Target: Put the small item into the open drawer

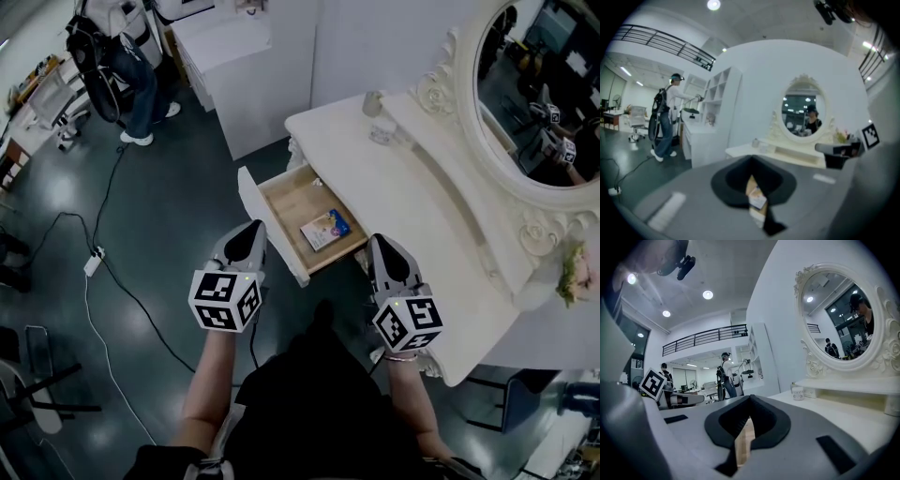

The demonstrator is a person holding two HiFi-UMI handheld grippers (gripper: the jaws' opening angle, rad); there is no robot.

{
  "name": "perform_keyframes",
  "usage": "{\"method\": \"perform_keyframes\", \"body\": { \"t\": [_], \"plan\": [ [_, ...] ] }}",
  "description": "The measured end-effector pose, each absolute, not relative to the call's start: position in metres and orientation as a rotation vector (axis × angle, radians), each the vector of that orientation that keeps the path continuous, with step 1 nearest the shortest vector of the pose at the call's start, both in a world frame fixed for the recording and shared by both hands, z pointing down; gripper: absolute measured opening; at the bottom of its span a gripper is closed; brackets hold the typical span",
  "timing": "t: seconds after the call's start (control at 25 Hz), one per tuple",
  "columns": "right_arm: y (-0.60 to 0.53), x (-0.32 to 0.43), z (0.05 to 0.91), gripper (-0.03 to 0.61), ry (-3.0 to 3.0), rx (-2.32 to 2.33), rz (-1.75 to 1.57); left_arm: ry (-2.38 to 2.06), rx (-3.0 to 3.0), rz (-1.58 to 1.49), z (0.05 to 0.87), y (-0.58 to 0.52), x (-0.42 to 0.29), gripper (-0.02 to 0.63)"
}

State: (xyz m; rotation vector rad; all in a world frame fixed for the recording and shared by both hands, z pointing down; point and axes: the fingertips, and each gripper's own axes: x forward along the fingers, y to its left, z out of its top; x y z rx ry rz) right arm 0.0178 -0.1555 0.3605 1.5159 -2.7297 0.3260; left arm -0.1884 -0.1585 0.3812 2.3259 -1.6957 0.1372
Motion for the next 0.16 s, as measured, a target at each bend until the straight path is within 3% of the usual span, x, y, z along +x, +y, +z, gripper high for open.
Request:
{"method": "perform_keyframes", "body": {
  "t": [0.16],
  "plan": [
    [-0.1532, 0.0145, 0.3576, 0.003, -2.743, 1.51, 0.314, -1.694, 2.335, 0.126, 0.378, -0.1568, -0.1881, 0.008]
  ]
}}
